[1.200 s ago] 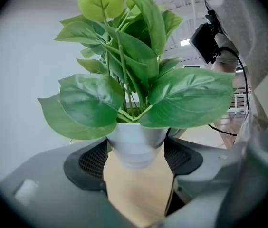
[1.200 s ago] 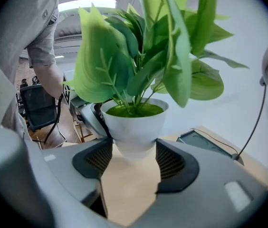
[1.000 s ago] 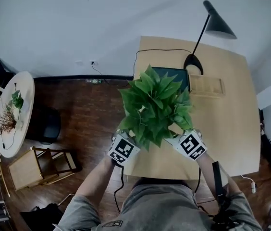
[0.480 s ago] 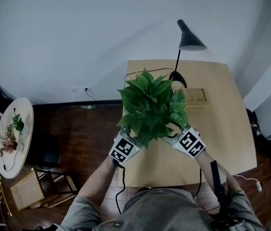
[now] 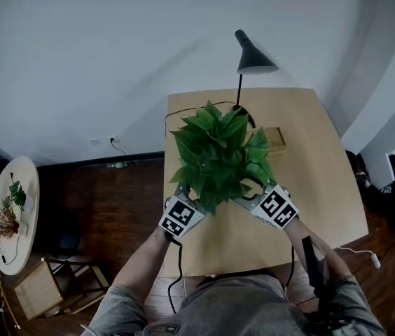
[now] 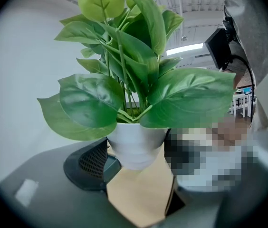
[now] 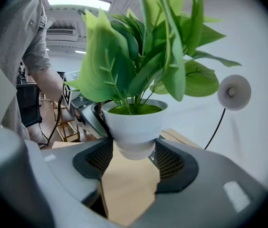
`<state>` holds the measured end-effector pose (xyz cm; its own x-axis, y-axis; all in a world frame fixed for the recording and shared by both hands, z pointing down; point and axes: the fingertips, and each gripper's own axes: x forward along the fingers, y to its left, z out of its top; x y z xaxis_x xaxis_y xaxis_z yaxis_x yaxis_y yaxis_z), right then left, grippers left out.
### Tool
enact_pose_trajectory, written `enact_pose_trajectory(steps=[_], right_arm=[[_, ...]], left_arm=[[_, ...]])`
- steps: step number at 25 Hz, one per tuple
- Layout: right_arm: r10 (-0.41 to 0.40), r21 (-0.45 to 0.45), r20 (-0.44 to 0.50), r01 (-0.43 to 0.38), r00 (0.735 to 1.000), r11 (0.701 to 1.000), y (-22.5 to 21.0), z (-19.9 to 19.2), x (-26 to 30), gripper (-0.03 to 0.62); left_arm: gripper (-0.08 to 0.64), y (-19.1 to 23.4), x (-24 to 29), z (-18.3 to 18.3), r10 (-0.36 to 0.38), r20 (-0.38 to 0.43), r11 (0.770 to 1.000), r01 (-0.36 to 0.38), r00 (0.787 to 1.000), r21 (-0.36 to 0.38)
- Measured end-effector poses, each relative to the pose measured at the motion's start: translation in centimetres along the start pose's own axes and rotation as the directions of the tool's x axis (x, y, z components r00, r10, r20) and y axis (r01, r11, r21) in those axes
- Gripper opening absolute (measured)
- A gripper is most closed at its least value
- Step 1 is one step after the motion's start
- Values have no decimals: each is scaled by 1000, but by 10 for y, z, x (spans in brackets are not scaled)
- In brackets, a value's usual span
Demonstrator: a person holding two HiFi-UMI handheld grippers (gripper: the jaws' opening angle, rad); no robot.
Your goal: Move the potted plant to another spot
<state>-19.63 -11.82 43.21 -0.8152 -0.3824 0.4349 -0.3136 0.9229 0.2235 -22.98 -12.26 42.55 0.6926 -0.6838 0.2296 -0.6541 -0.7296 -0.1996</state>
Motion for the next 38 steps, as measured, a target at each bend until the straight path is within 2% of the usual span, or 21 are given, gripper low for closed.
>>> enact_pose_trajectory(steps=[5, 10, 17, 28, 34, 38], right_arm=[[-14, 20, 0, 14, 1000, 1000, -25, -24, -19, 284], [-8, 22, 11, 8, 1000, 1000, -62, -52, -50, 282], [45, 16, 19, -46, 999, 999, -167, -122, -139, 281], [30, 2, -24, -30, 999, 1000, -177, -137, -139, 281], [-3, 45, -52, 6, 999, 999, -227, -187, -158, 281], [-5, 65, -86, 10, 996, 998, -252, -215, -163, 281]], left_arm=[[368, -11, 38, 5, -21, -12, 1000, 21, 1000, 1], [368, -28, 90, 18, -11, -27, 1000, 11, 1000, 7], [368, -72, 230, 63, 37, -65, 999, -38, 997, -15], [368, -73, 247, 53, 23, -71, 999, -26, 997, -45], [369, -83, 321, 49, -23, -97, 999, 20, 995, -33], [368, -87, 359, 41, -44, -111, 998, 38, 993, -53]])
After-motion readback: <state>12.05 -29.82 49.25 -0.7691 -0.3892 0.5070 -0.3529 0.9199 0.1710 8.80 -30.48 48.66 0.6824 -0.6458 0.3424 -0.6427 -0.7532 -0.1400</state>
